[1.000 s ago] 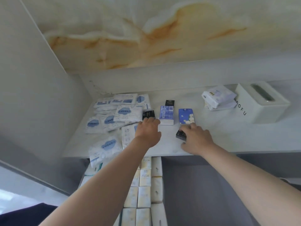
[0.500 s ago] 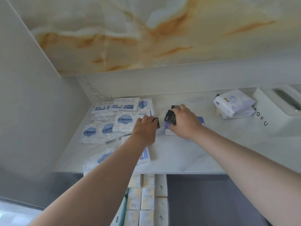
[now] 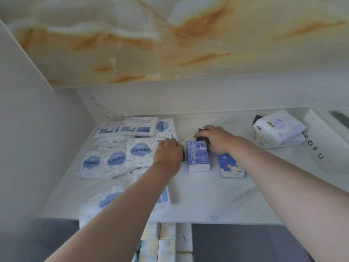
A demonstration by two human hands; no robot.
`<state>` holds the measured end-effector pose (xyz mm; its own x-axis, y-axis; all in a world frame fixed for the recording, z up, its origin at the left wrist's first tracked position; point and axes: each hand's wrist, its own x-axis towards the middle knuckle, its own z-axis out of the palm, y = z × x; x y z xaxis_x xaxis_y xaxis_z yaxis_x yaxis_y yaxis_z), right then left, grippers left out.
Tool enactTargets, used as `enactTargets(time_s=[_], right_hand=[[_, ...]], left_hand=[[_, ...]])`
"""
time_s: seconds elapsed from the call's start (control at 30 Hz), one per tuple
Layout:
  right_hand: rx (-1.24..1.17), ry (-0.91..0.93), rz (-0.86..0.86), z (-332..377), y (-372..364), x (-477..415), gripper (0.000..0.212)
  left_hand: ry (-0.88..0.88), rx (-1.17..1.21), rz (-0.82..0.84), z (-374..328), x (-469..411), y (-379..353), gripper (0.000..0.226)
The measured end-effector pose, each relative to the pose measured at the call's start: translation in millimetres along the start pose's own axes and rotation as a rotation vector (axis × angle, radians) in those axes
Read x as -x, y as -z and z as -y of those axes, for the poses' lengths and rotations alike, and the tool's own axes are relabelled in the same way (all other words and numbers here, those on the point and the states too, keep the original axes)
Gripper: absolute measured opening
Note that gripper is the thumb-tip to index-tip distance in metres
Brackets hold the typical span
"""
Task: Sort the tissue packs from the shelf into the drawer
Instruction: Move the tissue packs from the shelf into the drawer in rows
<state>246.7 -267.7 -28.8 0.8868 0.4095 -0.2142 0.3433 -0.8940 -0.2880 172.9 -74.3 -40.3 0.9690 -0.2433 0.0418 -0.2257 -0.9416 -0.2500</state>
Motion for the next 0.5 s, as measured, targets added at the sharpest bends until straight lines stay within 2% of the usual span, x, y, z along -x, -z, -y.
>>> enactTargets(time_s=[0.1, 0.13, 0.27, 0.37, 0.43, 0.5], right_hand=[[-0.011, -0.020, -0.086, 3.1, -5.8, 0.1, 0.031], [-0.008, -0.032, -0.109, 4.2, -7.3, 2.4, 0.029], [0.072, -0.051, -0.198, 7.3, -4.4, 18.5, 0.051], [0.125, -0.031, -0.302, 10.8, 7.6, 36.4, 0.067], [0.122, -0.032, -0.355, 14.6, 15.7, 49.7, 0.072], [0.094, -0.053, -0.385, 20.0, 20.1, 64.2, 0.067]], left_hand=[[-0.001, 0.061, -0.020, 3.1, -3.9, -3.4, 0.030], [0.000, 0.087, -0.026, 3.5, -4.5, -2.9, 0.030], [0.037, 0.224, -0.160, 0.4, -1.6, 9.9, 0.040], [0.020, 0.243, -0.288, -4.8, 7.9, 24.2, 0.048], [0.001, 0.230, -0.363, -6.5, 17.6, 32.9, 0.047], [0.001, 0.209, -0.433, -6.3, 30.6, 38.1, 0.043]])
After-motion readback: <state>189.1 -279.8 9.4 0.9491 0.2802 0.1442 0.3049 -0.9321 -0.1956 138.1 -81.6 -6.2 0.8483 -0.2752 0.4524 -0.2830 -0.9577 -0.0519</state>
